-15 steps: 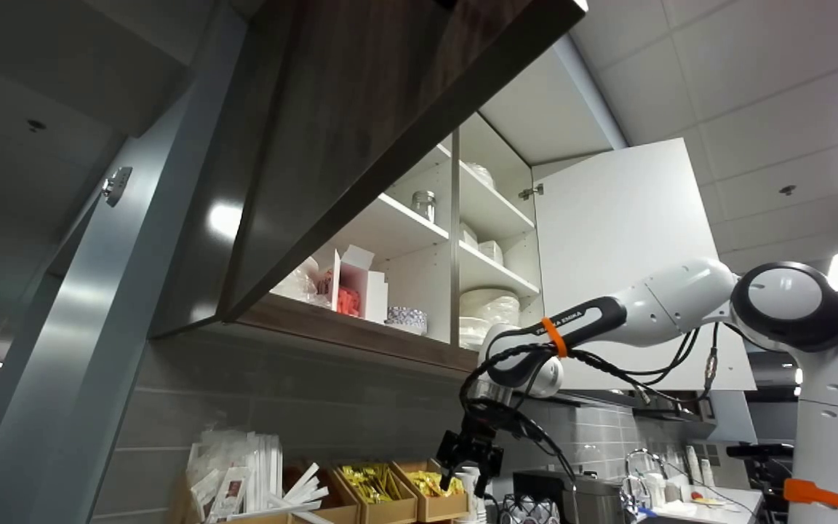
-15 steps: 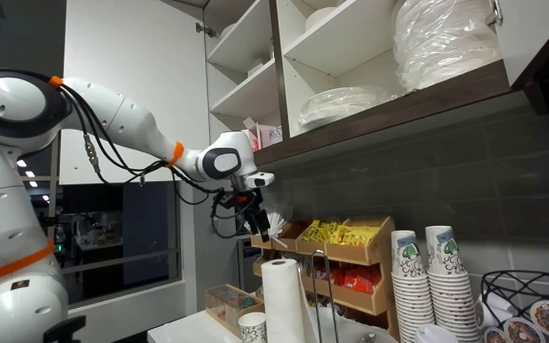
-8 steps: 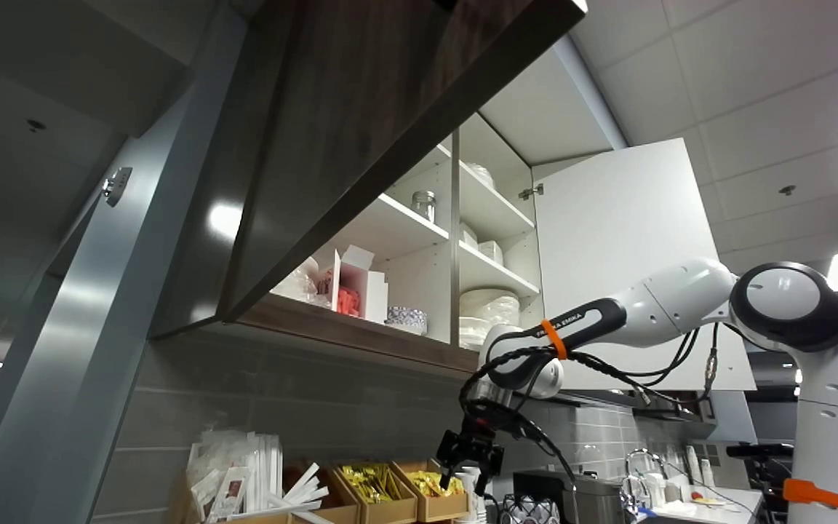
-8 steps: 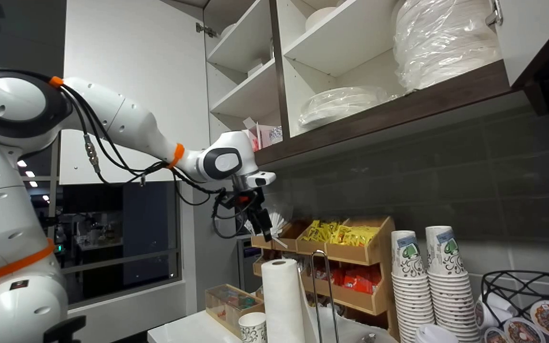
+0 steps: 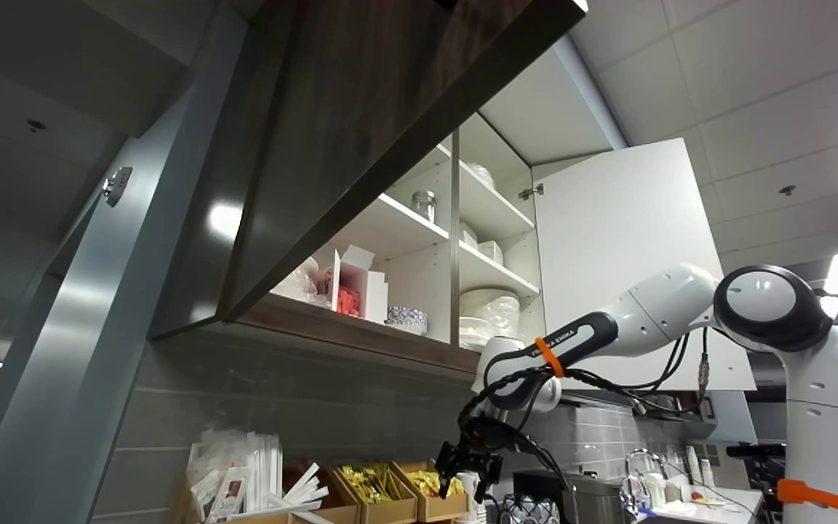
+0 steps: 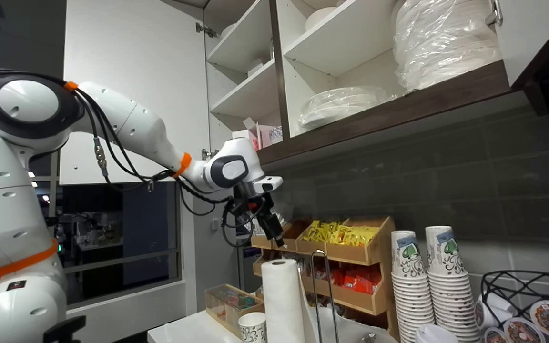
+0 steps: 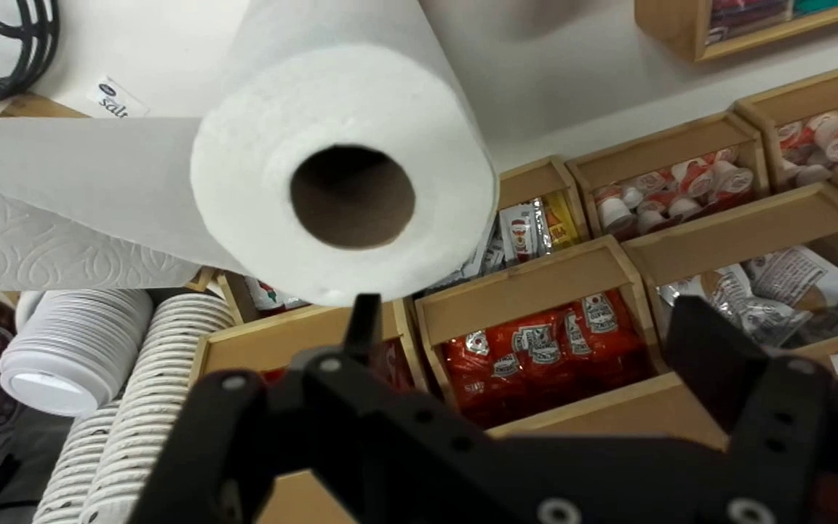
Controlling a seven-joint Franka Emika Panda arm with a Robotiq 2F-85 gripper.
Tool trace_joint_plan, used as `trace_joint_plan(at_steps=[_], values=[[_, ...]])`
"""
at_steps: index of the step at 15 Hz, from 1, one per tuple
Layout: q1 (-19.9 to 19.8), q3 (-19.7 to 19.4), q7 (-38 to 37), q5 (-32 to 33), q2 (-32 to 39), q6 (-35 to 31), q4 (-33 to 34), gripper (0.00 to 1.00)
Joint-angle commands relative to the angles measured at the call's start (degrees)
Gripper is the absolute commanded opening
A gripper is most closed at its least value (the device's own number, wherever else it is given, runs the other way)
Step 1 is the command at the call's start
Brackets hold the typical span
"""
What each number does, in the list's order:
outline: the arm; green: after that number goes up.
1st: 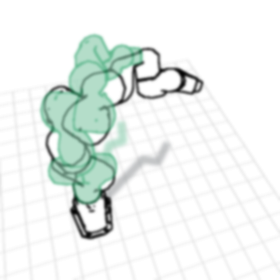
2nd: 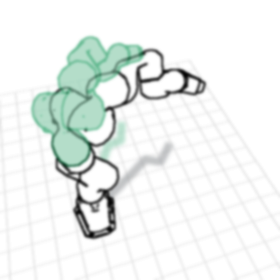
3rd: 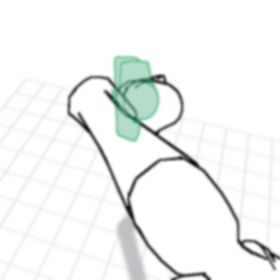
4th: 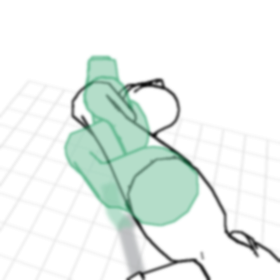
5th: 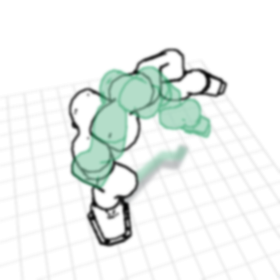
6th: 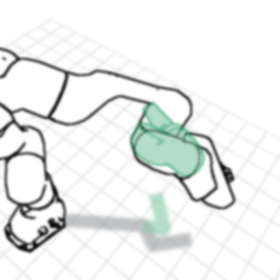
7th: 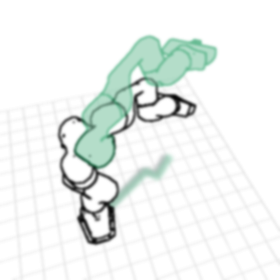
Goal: Turn the paper towel to the left
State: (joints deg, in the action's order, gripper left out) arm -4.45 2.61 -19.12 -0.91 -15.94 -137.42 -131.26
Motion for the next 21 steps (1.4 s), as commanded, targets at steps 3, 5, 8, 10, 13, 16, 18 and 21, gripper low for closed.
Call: trace_joint_plan(at_steps=[3,5,8,10,13,16,18,21], values=[[-0.96,-0.24,-1.29,3.1,2.01,3.08,1.06,1.0],[-0.71,-0.27,-0.95,2.88,2.73,4.48,1.09,1.0],[-0.22,-0.42,-0.28,2.37,3.36,6.53,1.23,1.0],[0.18,-0.61,0.78,1.91,3.72,6.58,1.07,1.0],[0.81,-0.88,2.6,0.87,4.3,5.87,0.96,1.0],[1.51,-1.1,4.99,-0.17,4.7,5.54,0.82,1.0],[1.77,-1.1,5.81,-0.25,4.96,5.0,0.68,1.0],[1.61,-0.76,4.83,1.26,5.31,4.31,0.56,1.0]])
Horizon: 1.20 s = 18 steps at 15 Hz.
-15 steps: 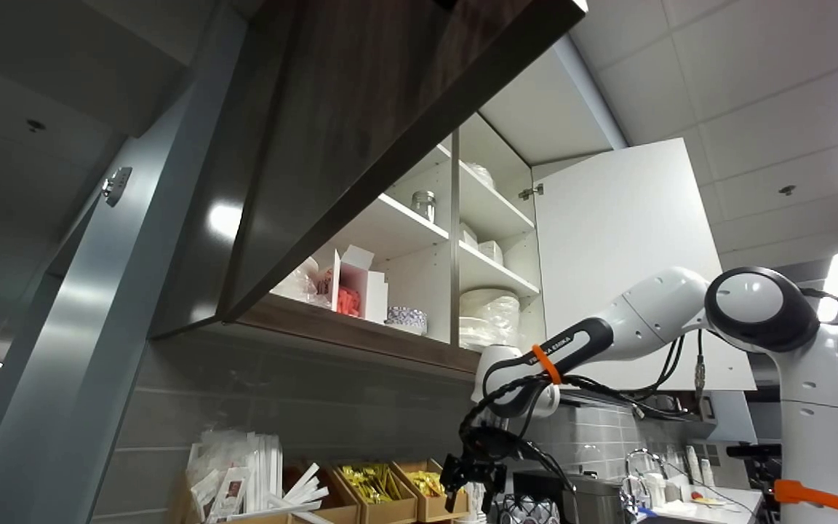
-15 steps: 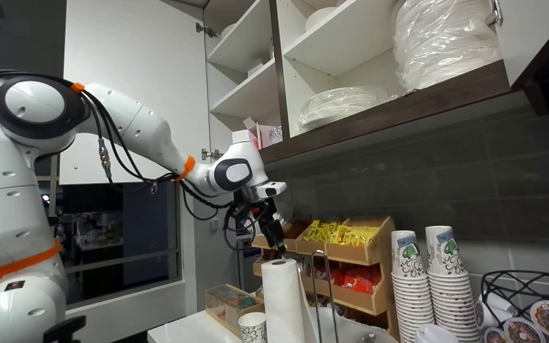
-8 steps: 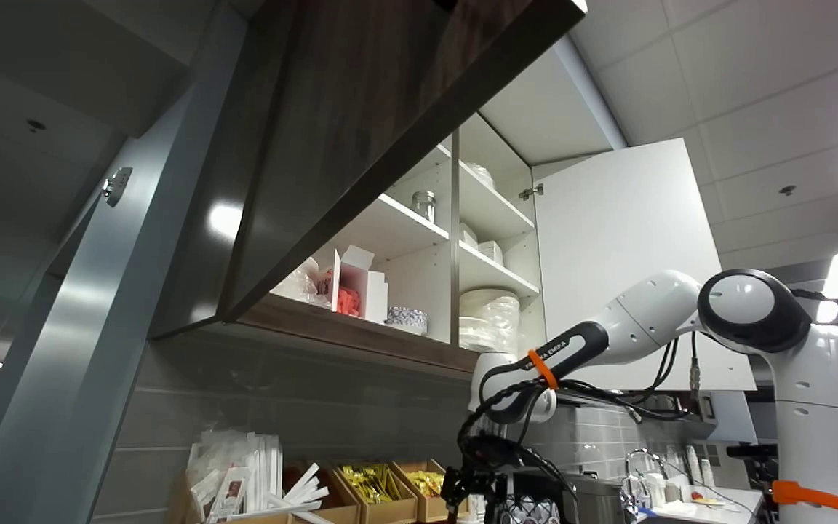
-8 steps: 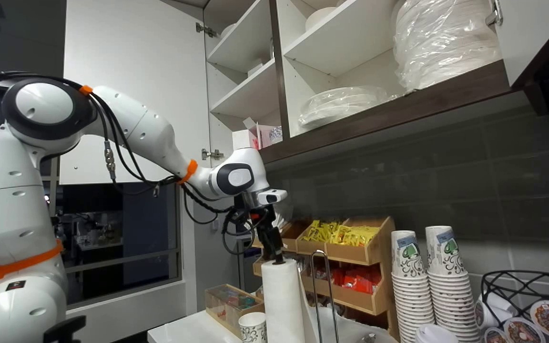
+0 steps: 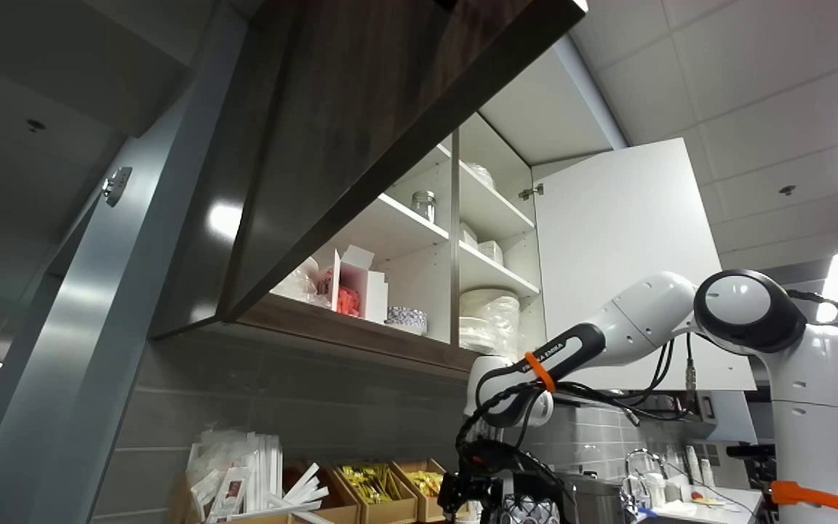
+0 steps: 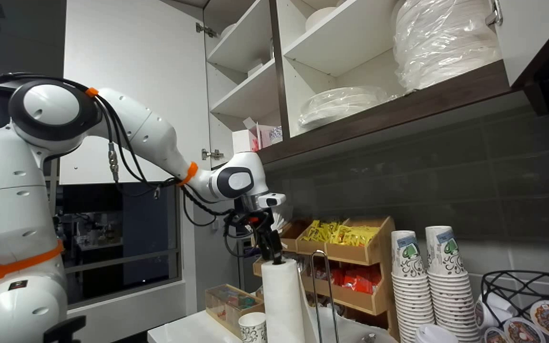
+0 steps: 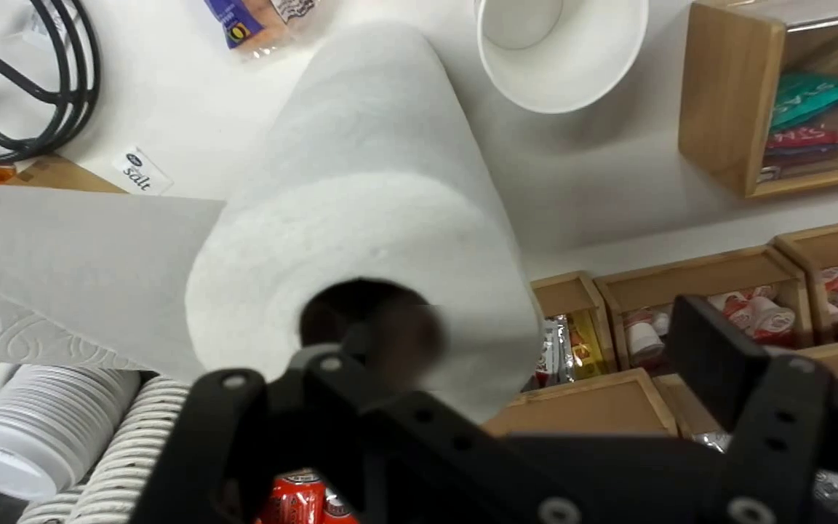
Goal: Turn the paper towel to the left
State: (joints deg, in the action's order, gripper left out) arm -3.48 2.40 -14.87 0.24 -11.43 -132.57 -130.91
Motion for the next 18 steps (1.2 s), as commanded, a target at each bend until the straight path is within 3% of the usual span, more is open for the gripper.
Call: trace_joint_plan(at_steps=[1,3,8,9,11,13,14,16,17,18], values=[[0.64,-0.54,0.49,0.26,0.94,-0.54,0.23,1.0],[0.58,-0.57,0.44,0.46,1.44,-0.26,0.46,0.72],[0.58,-0.6,-0.22,0.57,1.27,0.14,0.33,0.33],[0.57,-0.62,-0.31,0.64,1.36,0.13,0.4,0.51],[0.57,-0.62,-0.31,0.64,1.34,0.13,0.47,0.36],[0.58,-0.62,-0.31,0.64,1.34,0.13,0.48,0.33],[0.58,-0.62,-0.31,0.64,1.34,0.13,0.48,0.08],[0.81,-1.07,2.93,0.1,0.42,0.71,0.57,0.02],[0.88,-1.42,5.06,-0.27,-0.19,1.16,0.77,0.06],[0.88,-1.71,7.1,-0.2,-0.75,1.43,0.94,0.04]])
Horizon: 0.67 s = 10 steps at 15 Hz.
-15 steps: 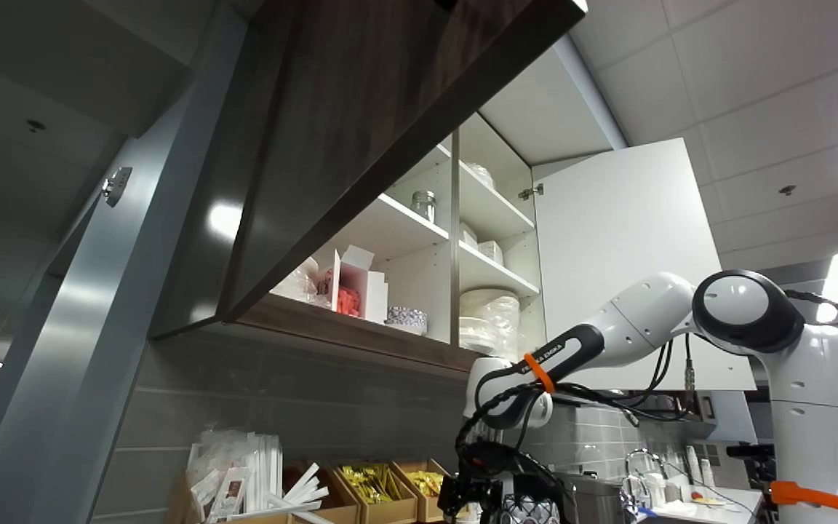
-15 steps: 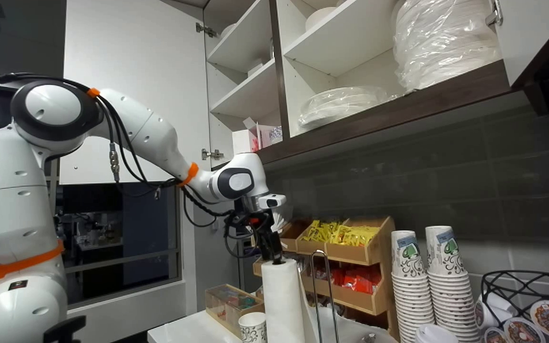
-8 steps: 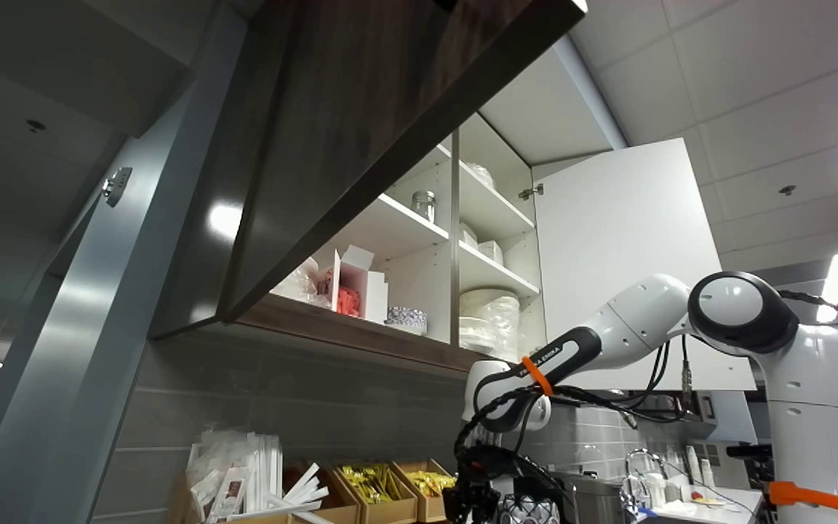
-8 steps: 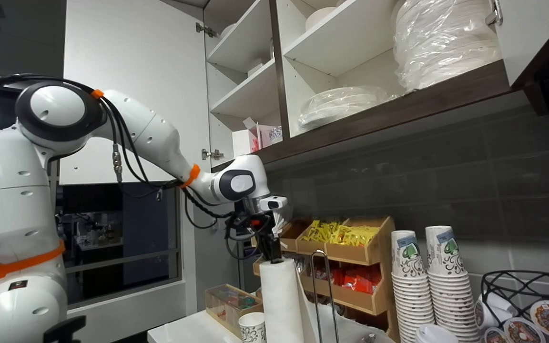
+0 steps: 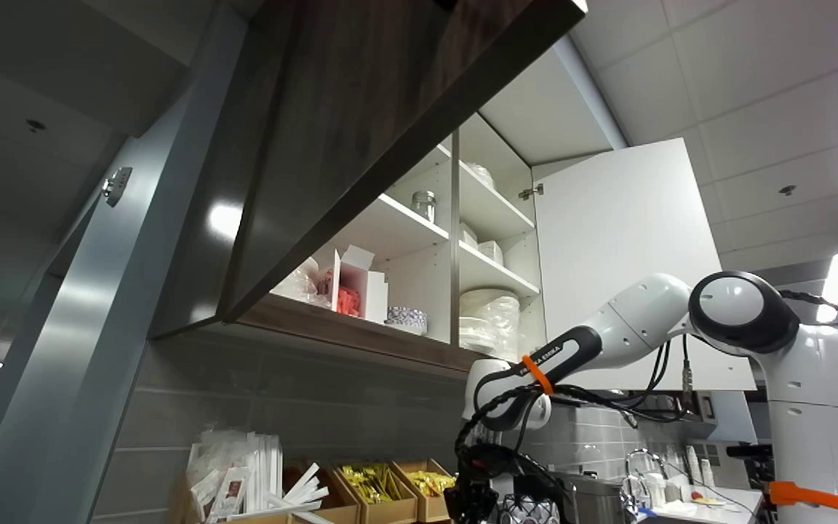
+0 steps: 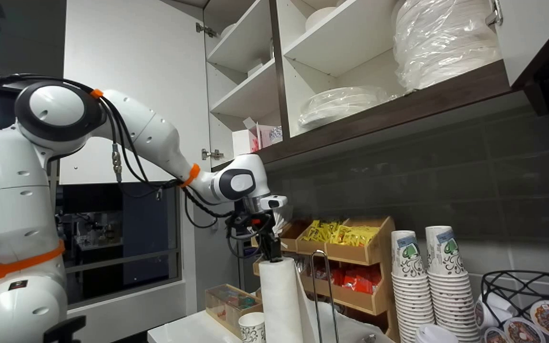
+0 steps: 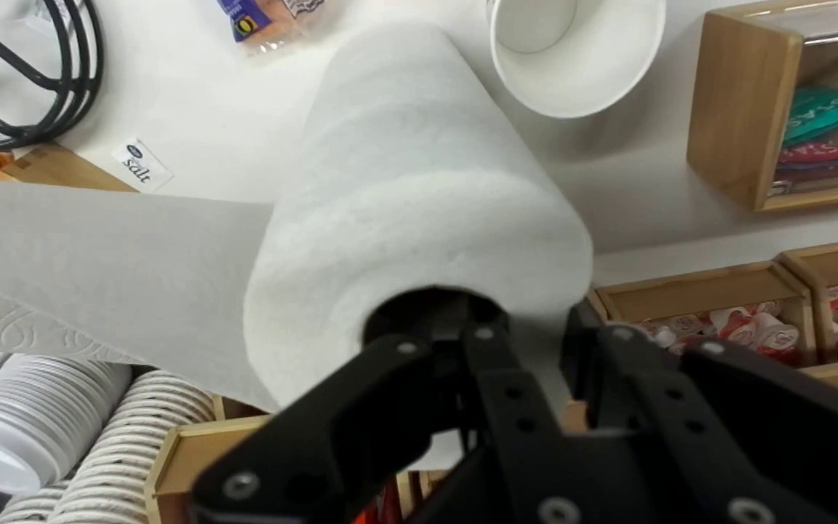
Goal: Turn the paper towel to the left
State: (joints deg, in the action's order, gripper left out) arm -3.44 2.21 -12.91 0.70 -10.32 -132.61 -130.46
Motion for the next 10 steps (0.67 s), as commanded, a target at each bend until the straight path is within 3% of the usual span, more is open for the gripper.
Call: trace_joint_plan(at_steps=[1,10], values=[[0.86,-1.82,7.17,-0.68,-2.31,1.74,0.67,0.04],[3.24,-6.48,36.55,-2.29,-5.38,6.76,1.64,0.05]])
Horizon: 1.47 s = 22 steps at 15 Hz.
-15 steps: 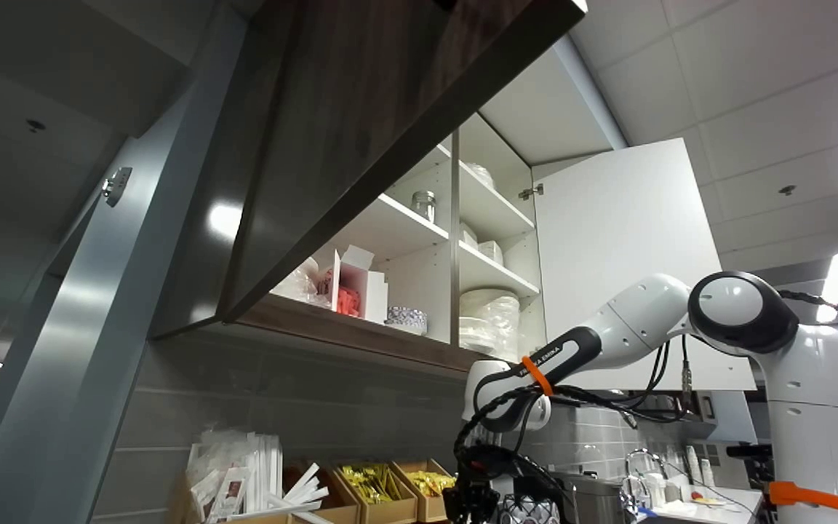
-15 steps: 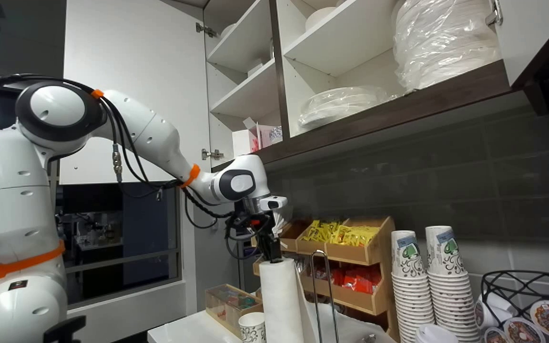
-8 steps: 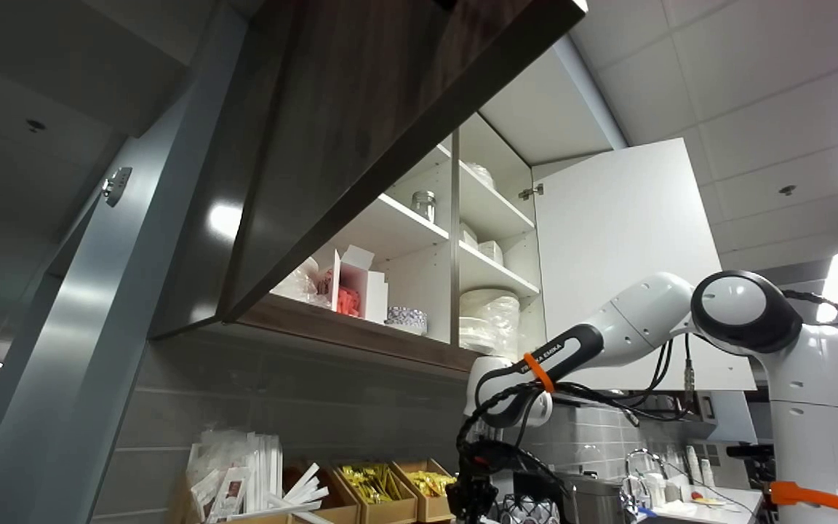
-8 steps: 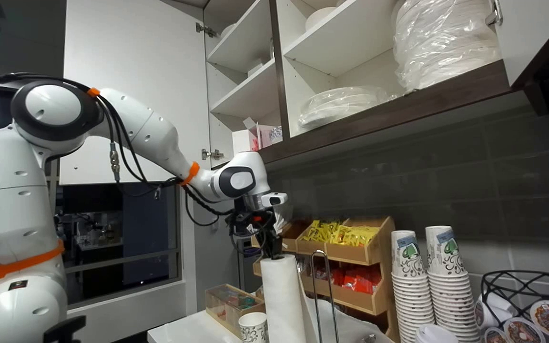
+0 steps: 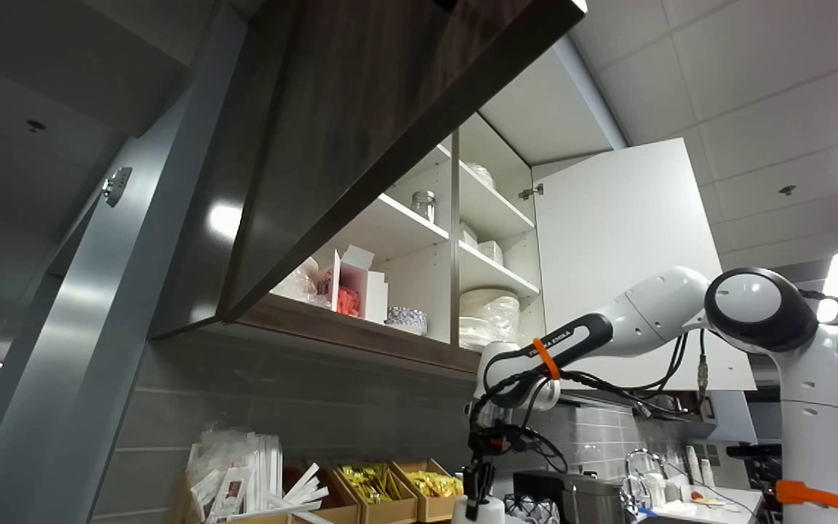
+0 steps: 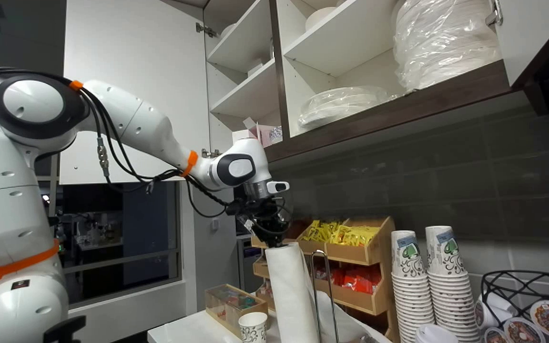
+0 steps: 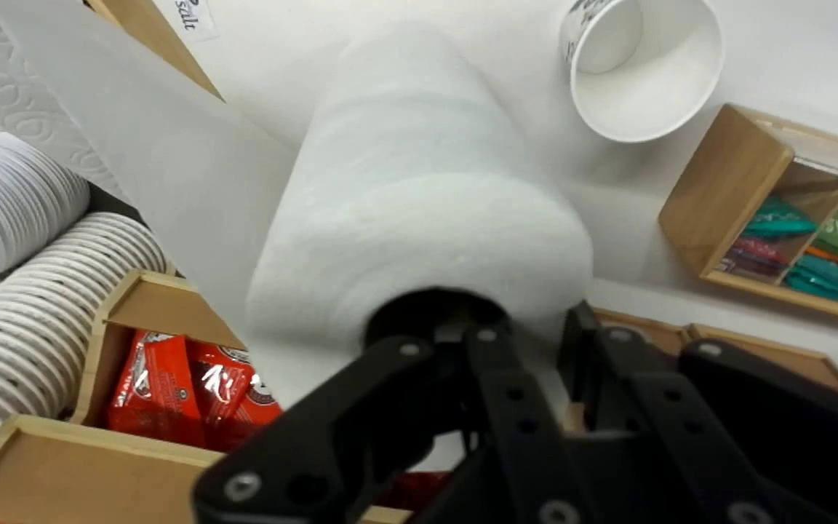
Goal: Turn the paper towel to the left
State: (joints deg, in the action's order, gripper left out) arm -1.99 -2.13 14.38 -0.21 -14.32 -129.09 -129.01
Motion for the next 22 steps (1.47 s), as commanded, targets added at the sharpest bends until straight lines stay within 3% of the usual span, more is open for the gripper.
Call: trace_joint_plan(at_steps=[1,7,8,13,14,22], values=[[2.14,-2.8,12.82,-1.72,-1.53,4.1,0.24,0.05],[3.91,-6.35,33.45,-5.16,-2.33,5.42,0.06,0.05],[2.73,-4.94,28.02,-3.25,-1.17,3.63,0.13,0.21],[2.92,-5.41,32.08,-4.2,-1.26,3.65,0.13,0.21],[2.98,-5.39,32.1,-4.21,-1.26,3.65,0.13,0.05],[3.75,-7.37,53.75,-5.76,-0.69,6.35,0.18,0.05]])
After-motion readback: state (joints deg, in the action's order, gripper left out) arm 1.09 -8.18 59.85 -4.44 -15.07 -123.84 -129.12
